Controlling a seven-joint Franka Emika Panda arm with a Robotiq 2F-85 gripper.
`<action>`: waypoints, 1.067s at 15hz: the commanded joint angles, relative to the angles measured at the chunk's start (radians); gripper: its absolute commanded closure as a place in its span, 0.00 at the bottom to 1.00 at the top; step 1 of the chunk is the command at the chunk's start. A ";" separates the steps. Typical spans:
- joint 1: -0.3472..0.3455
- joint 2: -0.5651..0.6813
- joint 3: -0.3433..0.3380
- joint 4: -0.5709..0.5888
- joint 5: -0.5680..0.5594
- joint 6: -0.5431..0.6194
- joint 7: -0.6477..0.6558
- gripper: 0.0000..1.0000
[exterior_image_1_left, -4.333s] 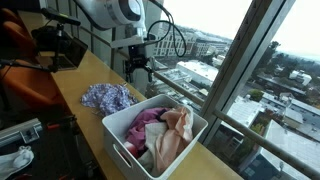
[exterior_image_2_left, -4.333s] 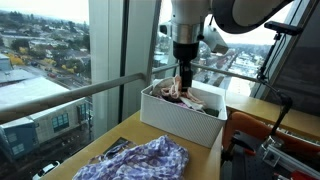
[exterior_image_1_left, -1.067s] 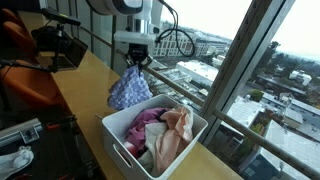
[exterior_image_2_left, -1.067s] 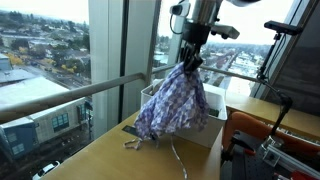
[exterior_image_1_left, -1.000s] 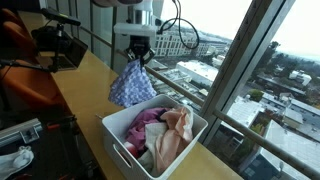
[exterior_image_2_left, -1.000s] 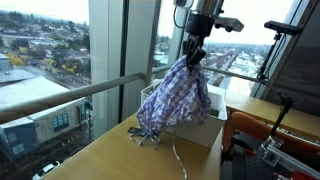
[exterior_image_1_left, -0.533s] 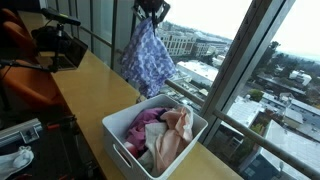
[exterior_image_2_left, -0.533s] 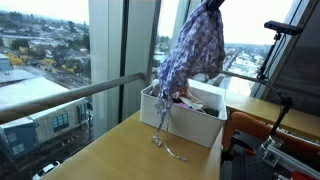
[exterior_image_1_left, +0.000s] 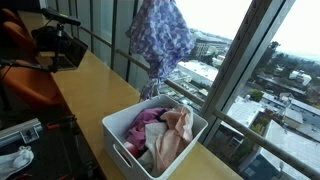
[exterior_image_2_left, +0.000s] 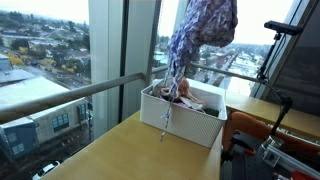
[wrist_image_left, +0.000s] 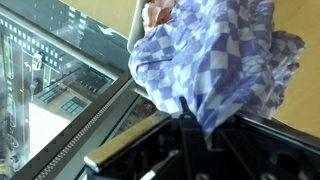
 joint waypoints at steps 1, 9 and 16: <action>0.003 0.041 -0.033 0.136 -0.007 -0.066 0.002 0.98; -0.021 0.126 -0.081 0.327 -0.021 -0.119 -0.001 0.98; -0.046 0.204 -0.094 0.501 -0.029 -0.188 0.000 0.98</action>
